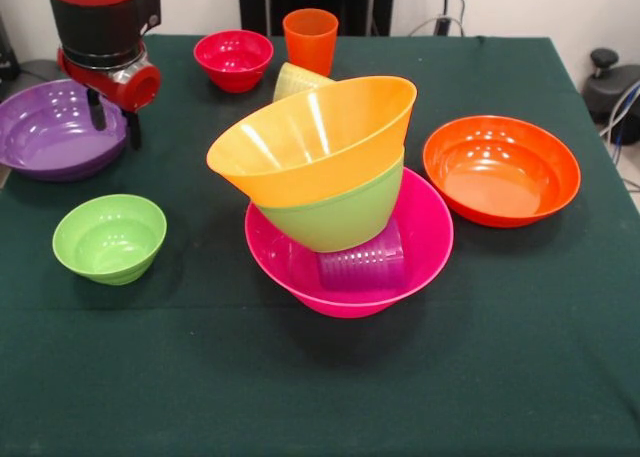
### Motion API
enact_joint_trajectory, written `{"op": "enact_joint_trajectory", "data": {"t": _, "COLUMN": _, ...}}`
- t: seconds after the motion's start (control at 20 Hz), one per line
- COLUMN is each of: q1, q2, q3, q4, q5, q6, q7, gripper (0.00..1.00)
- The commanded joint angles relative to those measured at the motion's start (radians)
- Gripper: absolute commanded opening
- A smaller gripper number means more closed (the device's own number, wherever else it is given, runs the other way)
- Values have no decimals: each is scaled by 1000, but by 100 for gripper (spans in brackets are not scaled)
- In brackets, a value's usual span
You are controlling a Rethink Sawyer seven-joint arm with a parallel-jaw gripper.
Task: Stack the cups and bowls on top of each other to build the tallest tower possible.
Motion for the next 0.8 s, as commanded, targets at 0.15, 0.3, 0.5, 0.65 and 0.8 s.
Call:
{"op": "enact_joint_trajectory", "data": {"t": 0.15, "q1": 26, "q2": 52, "q3": 39, "q4": 11, "q5": 29, "q6": -18, "q7": 70, "gripper": 100}}
{"op": "enact_joint_trajectory", "data": {"t": 0.3, "q1": 18, "q2": 138, "q3": 45, "q4": -61, "q5": -9, "q6": -8, "q7": 0, "gripper": 100}}
{"op": "enact_joint_trajectory", "data": {"t": 0.5, "q1": 9, "q2": 223, "q3": 52, "q4": -105, "q5": -34, "q6": -70, "q7": -14, "gripper": 100}}
{"op": "enact_joint_trajectory", "data": {"t": 0.65, "q1": 19, "q2": 245, "q3": 44, "q4": -121, "q5": -30, "q6": -89, "q7": 6, "gripper": 100}}
{"op": "enact_joint_trajectory", "data": {"t": 0.8, "q1": 26, "q2": 263, "q3": 42, "q4": -140, "q5": -25, "q6": -89, "q7": 9, "gripper": 100}}
